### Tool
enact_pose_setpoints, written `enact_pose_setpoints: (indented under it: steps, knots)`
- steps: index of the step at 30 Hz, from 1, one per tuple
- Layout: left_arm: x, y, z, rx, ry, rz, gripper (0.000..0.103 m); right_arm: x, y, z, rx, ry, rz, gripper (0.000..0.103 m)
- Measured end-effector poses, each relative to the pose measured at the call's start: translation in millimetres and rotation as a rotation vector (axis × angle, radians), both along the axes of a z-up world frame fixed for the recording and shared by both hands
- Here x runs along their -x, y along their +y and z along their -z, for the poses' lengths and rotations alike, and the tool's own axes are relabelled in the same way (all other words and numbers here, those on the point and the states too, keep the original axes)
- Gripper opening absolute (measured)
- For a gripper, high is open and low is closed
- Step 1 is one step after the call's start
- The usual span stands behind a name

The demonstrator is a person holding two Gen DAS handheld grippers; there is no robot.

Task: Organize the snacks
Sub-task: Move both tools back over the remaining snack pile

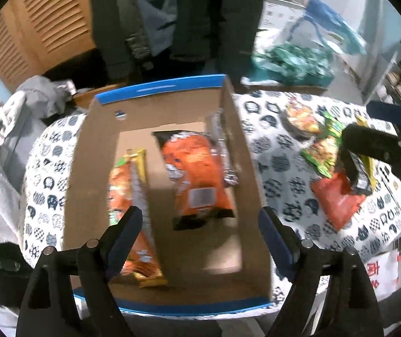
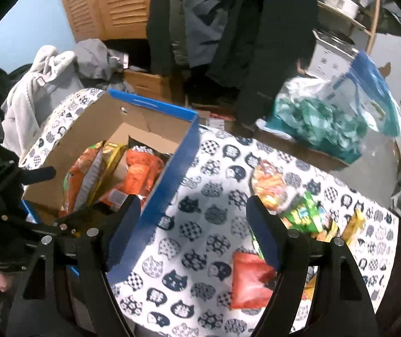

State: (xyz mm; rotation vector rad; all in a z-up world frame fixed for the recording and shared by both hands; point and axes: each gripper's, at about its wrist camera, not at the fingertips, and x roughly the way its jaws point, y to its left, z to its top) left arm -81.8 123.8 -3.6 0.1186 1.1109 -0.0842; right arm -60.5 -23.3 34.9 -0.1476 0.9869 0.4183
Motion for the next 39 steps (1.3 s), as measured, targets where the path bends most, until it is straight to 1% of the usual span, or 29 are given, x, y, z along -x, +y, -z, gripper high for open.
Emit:
enact_pose_setpoints:
  steps: [4,7,13,19,32,39]
  knots:
    - [5,-25,2,-0.016,0.010,0.053,0.086,9,-26,0,0.004,-0.008,0.031,0.078]
    - [8,-42,4,-0.002,0.033,0.090,0.086,14,-47,3,0.015,-0.002,0.056,0.078]
    - [15,-70,8,-0.026,0.042,0.140,0.086,18,-94,11,-0.001,0.017,0.129,0.078]
    - [18,-92,12,-0.030,0.059,0.181,0.086,20,-140,16,-0.023,0.035,0.215,0.078]
    - [13,-132,25,-0.053,0.090,0.232,0.086,26,-211,28,-0.051,0.066,0.345,0.078]
    - [3,-147,38,-0.027,0.136,0.228,0.086,21,-235,47,-0.051,0.107,0.390,0.078]
